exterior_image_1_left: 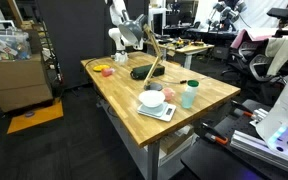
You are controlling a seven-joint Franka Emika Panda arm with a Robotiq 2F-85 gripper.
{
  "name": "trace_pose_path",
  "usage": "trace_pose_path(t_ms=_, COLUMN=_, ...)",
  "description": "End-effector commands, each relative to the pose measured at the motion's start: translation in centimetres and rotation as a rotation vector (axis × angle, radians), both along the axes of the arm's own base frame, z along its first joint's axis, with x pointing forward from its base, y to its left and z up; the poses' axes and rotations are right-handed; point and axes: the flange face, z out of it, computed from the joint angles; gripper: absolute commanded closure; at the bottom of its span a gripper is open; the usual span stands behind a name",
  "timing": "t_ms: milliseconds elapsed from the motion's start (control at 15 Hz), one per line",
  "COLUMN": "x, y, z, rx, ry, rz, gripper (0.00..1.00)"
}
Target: Pour the water out of the blue cup into the white bowl
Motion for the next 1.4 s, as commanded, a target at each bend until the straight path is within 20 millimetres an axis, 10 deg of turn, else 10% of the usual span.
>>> trace_pose_path(t_ms=0, x=0.0, y=0.0, z=0.1, rx=0.000, ry=0.000, rz=0.000, gripper=0.00)
trace_pose_path(t_ms=533, x=1.2, y=-1.2, z=-1.3, rx=0.025, ry=0.023, rz=-0.135, gripper=0.00)
trace_pose_path(t_ms=933, x=4.8, y=-6.4, z=-10.0, rx=0.036, ry=0.127, rz=-0.491, gripper=0.00)
trace_pose_path(t_ms=1333, x=4.2, y=-5.7, z=-9.1, rx=0.016, ry=0.114, rz=-0.403, gripper=0.00)
